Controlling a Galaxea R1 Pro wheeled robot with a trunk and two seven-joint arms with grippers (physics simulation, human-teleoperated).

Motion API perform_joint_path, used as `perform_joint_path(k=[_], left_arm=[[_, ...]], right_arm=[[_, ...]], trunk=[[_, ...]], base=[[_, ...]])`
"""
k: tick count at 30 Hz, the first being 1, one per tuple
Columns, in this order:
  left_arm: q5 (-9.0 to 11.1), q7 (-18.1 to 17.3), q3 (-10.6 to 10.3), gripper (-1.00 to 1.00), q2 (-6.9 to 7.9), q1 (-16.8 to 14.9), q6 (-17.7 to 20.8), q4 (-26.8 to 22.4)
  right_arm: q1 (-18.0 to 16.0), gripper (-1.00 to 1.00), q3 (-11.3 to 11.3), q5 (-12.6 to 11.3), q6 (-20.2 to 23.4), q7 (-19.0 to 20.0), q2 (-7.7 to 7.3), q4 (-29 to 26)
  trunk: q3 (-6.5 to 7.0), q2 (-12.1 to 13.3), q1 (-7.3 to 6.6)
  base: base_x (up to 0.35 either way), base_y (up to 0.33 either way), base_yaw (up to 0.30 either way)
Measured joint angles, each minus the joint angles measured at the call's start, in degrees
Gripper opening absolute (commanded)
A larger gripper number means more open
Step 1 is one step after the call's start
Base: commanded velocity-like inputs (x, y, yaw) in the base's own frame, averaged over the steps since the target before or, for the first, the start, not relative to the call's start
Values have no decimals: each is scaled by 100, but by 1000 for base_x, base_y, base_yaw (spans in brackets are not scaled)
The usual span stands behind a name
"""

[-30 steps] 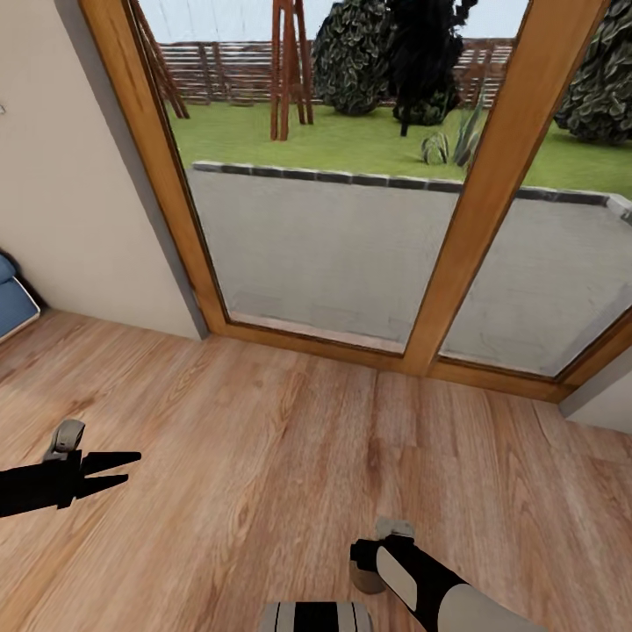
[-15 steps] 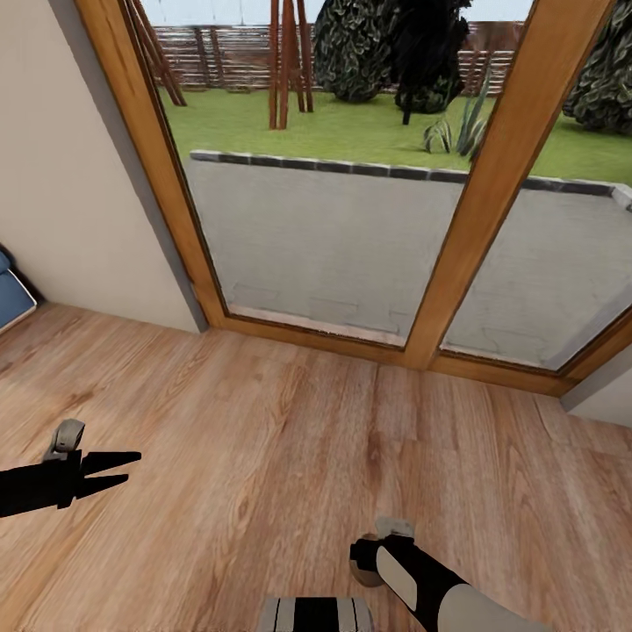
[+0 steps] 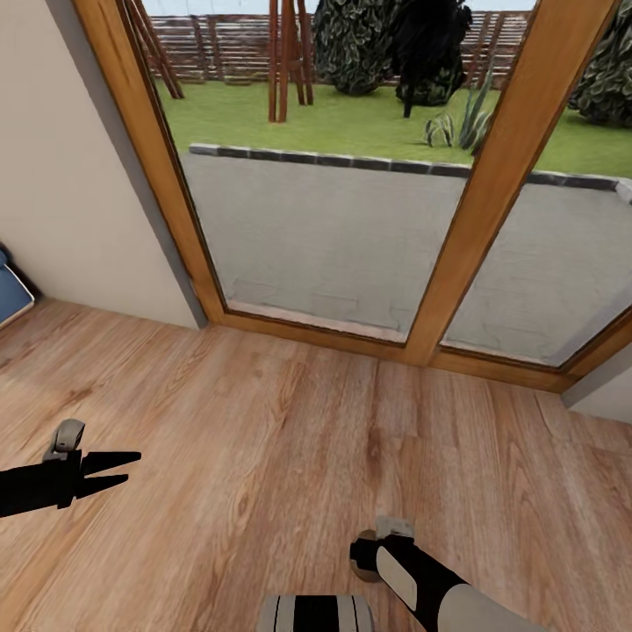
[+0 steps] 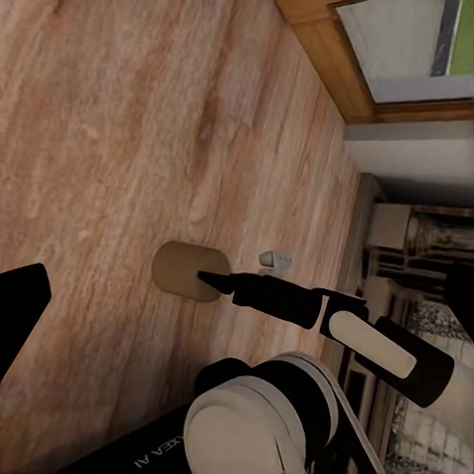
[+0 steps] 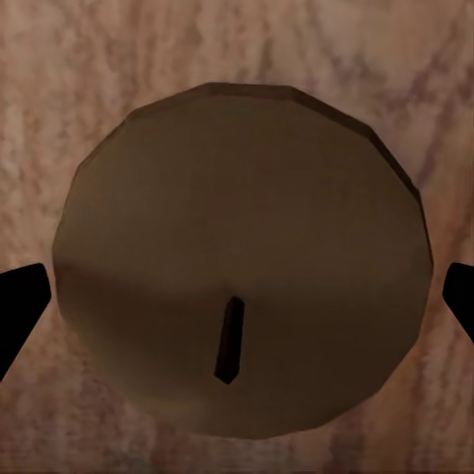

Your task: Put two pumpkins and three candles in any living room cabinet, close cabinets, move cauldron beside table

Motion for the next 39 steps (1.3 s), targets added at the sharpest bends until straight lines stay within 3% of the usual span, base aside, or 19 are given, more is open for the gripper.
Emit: perform_joint_path(k=[12,15,39], left_arm=[[0,0,0,100,0,0,0,0],[-3,0,0,100,0,0,0,0],[0,0,0,100,0,0,0,0]], right_arm=[[0,100,0,-2,-111,6,0,0],[-2,100,-5,4,-112,6,1,-5],[-1,100,-1,17,-109,3,9,-7]], trunk=[[0,0,0],[-66,-4,8],[-133,-8,15]], base=[[0,0,0],[0,0,0],[0,0,0]])
